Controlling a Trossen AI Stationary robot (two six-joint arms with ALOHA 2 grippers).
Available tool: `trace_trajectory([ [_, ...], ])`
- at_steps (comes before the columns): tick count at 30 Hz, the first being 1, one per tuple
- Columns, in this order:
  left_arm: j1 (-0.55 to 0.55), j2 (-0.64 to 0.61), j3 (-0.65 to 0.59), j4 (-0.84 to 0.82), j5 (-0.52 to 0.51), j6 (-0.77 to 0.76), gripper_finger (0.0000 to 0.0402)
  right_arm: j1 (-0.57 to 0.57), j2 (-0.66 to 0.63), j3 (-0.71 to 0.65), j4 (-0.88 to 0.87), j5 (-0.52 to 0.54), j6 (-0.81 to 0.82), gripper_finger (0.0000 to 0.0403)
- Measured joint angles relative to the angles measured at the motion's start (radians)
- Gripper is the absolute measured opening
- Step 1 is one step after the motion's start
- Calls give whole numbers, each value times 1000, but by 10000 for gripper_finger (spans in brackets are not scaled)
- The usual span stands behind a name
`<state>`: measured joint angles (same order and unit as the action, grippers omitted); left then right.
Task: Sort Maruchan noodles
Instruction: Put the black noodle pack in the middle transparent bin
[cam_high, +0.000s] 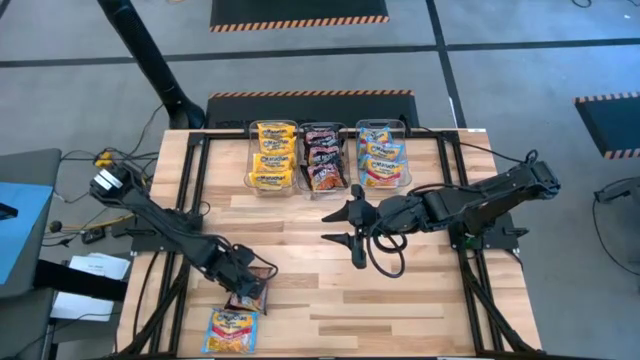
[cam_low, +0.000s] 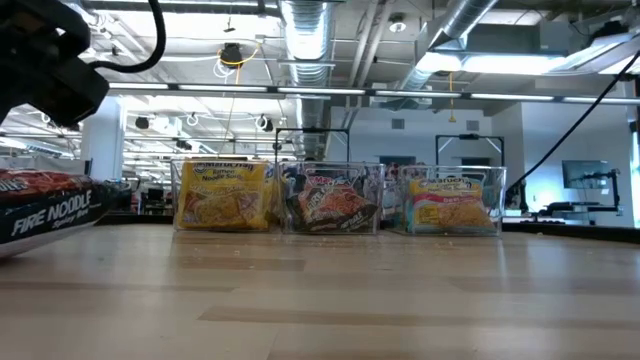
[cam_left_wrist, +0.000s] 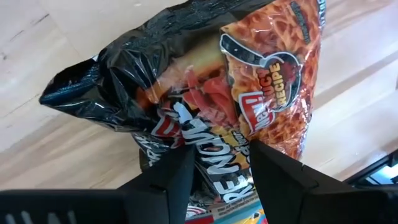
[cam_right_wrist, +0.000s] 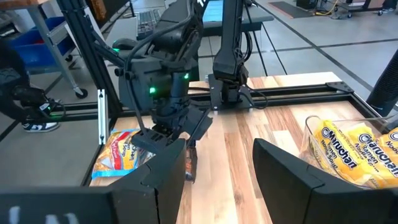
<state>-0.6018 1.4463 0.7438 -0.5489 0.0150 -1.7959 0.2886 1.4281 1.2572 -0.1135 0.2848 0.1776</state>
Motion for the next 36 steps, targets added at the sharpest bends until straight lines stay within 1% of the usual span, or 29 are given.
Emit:
trace_trajectory([
  [4,0,24,3,1,9,-4,148,0,0,0,0,0,0,209],
  [8,0,28,3,-4,6,-23,129,0,0,0,0,0,0,209],
  [11,0,29,3,-9,0,-24,102,0,0,0,0,0,0,209],
  [14,0,29,3,-8,-11,-15,65,0,0,0,0,0,0,209],
  [17,0,30,1,15,-32,28,26,0,0,0,0,0,0,209],
  [19,0,31,-2,52,-65,67,8,0,0,0,0,0,8,209],
  [26,1,-9,-12,130,-142,170,1,-7,0,0,0,0,103,209],
  [32,2,-83,-13,139,-186,245,1,-17,0,0,1,0,151,209],
  [36,2,-138,-13,141,-231,301,1,-29,0,0,1,-4,221,209],
])
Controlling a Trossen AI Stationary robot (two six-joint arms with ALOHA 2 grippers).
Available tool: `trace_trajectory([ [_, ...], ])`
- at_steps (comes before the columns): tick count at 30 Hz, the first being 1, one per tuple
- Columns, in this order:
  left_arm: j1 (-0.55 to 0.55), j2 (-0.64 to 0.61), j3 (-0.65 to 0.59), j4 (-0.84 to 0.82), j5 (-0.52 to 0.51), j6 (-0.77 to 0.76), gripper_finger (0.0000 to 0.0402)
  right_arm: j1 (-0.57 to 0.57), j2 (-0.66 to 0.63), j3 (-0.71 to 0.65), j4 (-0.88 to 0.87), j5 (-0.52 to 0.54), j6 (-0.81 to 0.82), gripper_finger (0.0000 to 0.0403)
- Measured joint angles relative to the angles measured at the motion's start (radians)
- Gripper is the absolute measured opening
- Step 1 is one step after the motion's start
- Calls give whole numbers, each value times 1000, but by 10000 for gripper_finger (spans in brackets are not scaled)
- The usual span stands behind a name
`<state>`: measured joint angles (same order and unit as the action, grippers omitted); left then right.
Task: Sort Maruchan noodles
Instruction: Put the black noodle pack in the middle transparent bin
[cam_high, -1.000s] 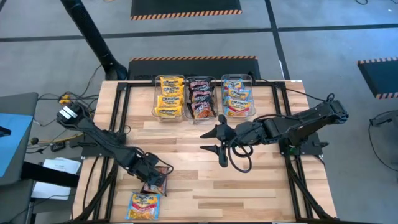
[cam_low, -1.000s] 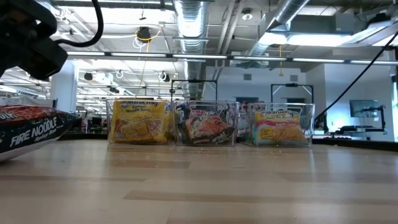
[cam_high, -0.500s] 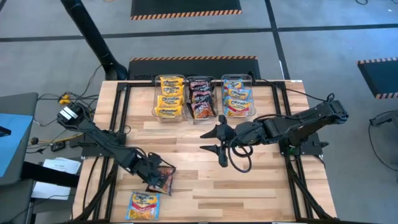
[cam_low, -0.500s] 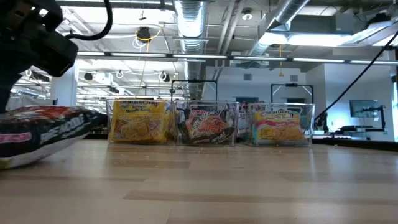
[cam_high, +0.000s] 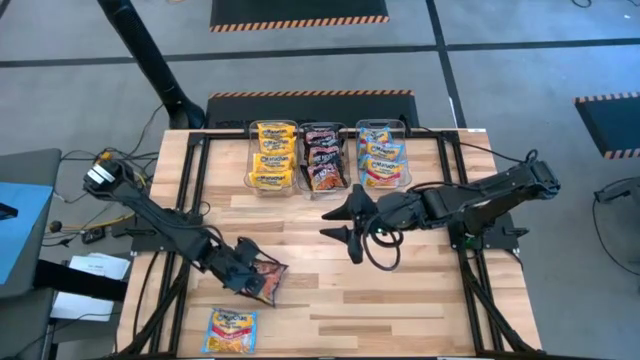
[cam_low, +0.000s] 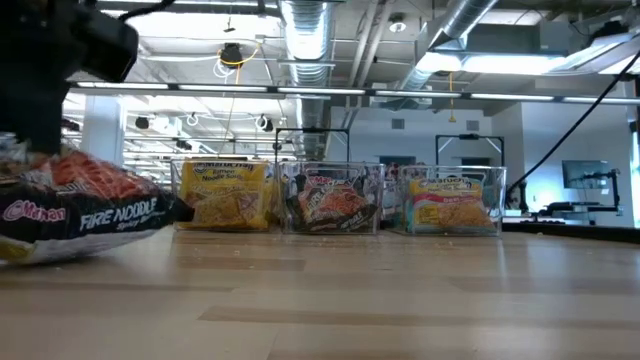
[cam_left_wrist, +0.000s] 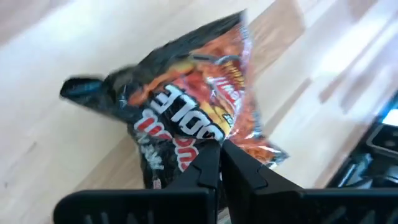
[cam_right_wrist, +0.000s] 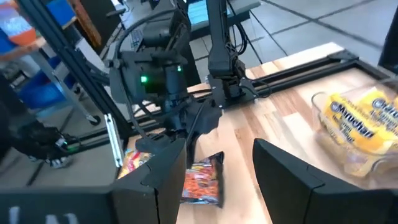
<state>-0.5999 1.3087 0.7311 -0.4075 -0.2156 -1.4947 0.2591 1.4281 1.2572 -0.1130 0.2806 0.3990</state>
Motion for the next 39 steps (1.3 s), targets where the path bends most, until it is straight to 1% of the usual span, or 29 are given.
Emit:
trace_trajectory([
  [2,0,-30,1,1,-21,25,1,-14,0,0,0,-36,41,209],
  [8,0,-101,3,7,-47,109,0,-76,0,0,0,-200,133,209],
  [12,11,-130,4,9,-47,173,0,-110,0,0,-16,-233,133,209],
  [15,40,-145,4,9,-41,235,0,-135,0,0,-67,-262,128,209],
  [18,83,-156,5,-6,7,283,0,-155,0,0,-129,-302,128,209],
  [21,117,-167,5,-42,77,305,0,-165,0,0,-184,-306,127,209],
  [24,132,-173,5,-58,126,334,0,-170,0,0,-203,-309,103,209],
  [27,134,-172,5,-49,144,335,0,-170,0,0,-198,-309,64,212],
  [32,134,-146,6,-46,180,318,3,-168,0,0,-198,-309,63,228],
  [35,137,-127,6,-46,215,302,17,-163,0,0,-199,-309,63,235],
  [39,138,-100,6,-46,253,278,56,-150,0,0,-202,-309,61,236],
])
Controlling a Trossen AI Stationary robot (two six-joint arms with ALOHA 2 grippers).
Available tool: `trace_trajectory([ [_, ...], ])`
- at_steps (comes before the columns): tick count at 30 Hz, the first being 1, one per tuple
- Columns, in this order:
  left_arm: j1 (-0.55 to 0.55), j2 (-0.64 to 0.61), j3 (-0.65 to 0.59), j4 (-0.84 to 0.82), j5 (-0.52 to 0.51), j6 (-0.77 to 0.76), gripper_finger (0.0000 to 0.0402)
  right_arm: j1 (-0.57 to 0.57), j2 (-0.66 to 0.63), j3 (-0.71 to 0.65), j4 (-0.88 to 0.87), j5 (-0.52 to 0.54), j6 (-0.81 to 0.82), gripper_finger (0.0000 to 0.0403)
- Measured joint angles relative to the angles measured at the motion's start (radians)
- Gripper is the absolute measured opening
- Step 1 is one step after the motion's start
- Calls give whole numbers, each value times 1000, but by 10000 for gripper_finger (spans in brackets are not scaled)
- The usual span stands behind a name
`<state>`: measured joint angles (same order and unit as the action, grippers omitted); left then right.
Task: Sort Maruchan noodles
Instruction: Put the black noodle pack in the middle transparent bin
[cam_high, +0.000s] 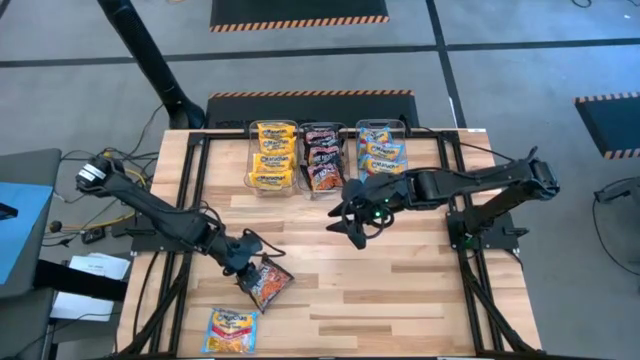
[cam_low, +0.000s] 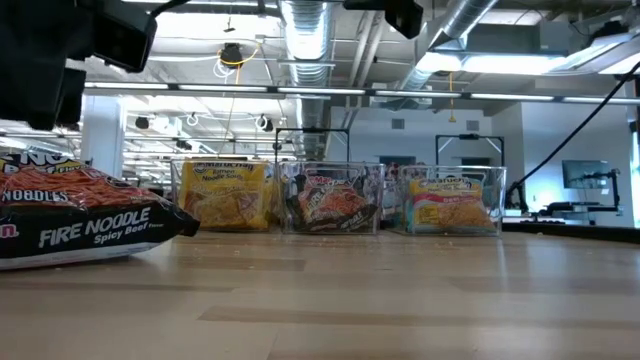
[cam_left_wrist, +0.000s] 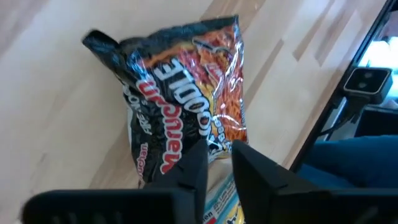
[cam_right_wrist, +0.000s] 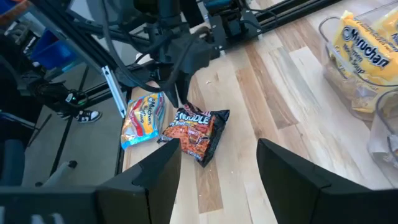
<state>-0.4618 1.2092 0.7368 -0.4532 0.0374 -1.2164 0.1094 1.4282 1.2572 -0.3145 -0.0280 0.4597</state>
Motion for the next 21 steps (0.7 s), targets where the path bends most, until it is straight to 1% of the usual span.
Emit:
trace_trajectory([
  [5,1,22,0,7,6,-49,116,13,0,0,-1,0,0,236],
  [9,1,34,0,23,-35,-121,162,22,0,0,-2,0,0,235],
  [12,-2,60,2,53,-58,-130,189,22,0,0,-3,0,1,235],
  [15,-2,112,0,52,-76,-134,208,22,0,0,-9,0,3,235],
  [18,1,174,1,92,-26,-148,218,22,0,0,-16,1,3,235],
  [21,1,230,2,149,25,-135,219,21,0,0,-28,1,3,235],
])
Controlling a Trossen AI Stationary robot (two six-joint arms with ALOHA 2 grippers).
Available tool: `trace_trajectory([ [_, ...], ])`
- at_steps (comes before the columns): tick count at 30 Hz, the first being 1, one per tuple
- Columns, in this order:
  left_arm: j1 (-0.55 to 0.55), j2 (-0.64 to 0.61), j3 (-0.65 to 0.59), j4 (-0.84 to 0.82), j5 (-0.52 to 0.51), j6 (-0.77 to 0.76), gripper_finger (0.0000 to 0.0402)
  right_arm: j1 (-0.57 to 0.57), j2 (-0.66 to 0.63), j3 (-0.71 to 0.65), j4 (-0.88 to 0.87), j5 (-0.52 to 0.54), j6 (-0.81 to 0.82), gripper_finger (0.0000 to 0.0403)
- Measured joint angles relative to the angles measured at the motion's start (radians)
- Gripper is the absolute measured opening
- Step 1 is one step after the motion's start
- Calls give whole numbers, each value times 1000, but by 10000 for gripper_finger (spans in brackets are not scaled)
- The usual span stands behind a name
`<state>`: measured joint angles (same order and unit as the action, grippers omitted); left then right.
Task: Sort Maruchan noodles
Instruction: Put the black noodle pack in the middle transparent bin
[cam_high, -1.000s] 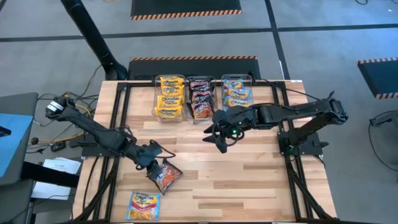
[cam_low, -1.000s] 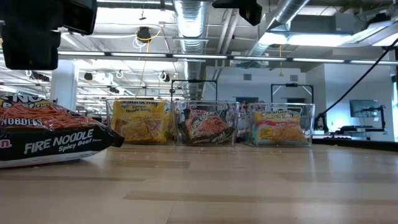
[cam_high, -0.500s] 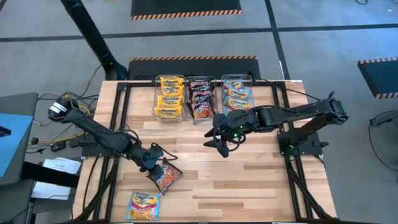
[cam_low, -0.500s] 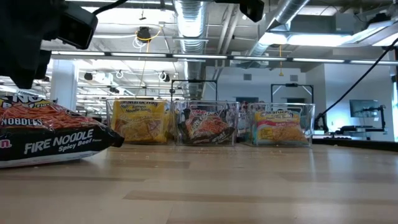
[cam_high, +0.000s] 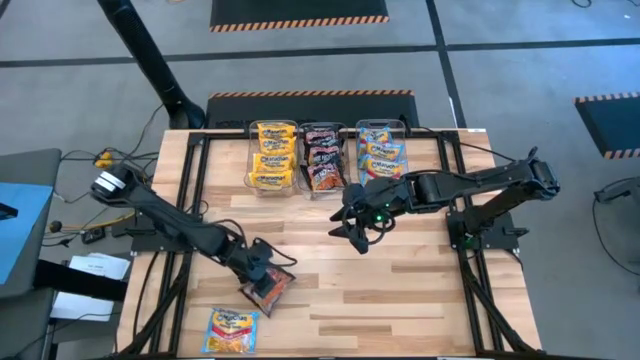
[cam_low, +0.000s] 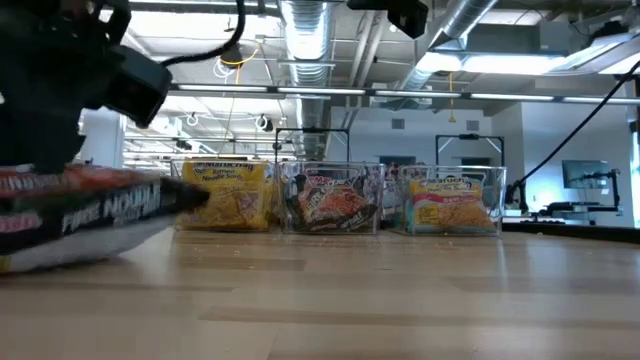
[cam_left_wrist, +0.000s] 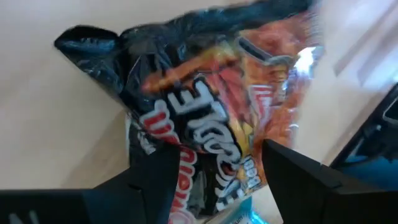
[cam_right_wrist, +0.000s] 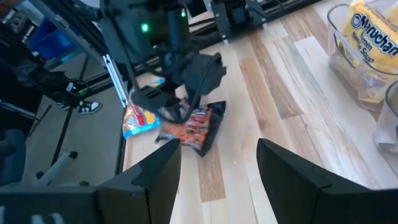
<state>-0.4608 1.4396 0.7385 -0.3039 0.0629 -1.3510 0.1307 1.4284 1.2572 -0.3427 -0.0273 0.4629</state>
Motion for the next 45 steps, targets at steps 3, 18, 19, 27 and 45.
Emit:
trace_trajectory([
  [3,0,49,2,2,34,-24,220,0,0,0,1,0,0,235],
  [18,3,127,3,42,76,-26,50,0,0,0,1,2,10,235],
  [19,3,127,3,49,75,-13,29,0,0,0,1,2,18,235],
  [27,4,78,15,53,36,115,1,-12,0,0,0,3,112,235],
  [45,131,-169,142,-163,-243,590,1,-20,0,0,-88,-46,453,235],
])
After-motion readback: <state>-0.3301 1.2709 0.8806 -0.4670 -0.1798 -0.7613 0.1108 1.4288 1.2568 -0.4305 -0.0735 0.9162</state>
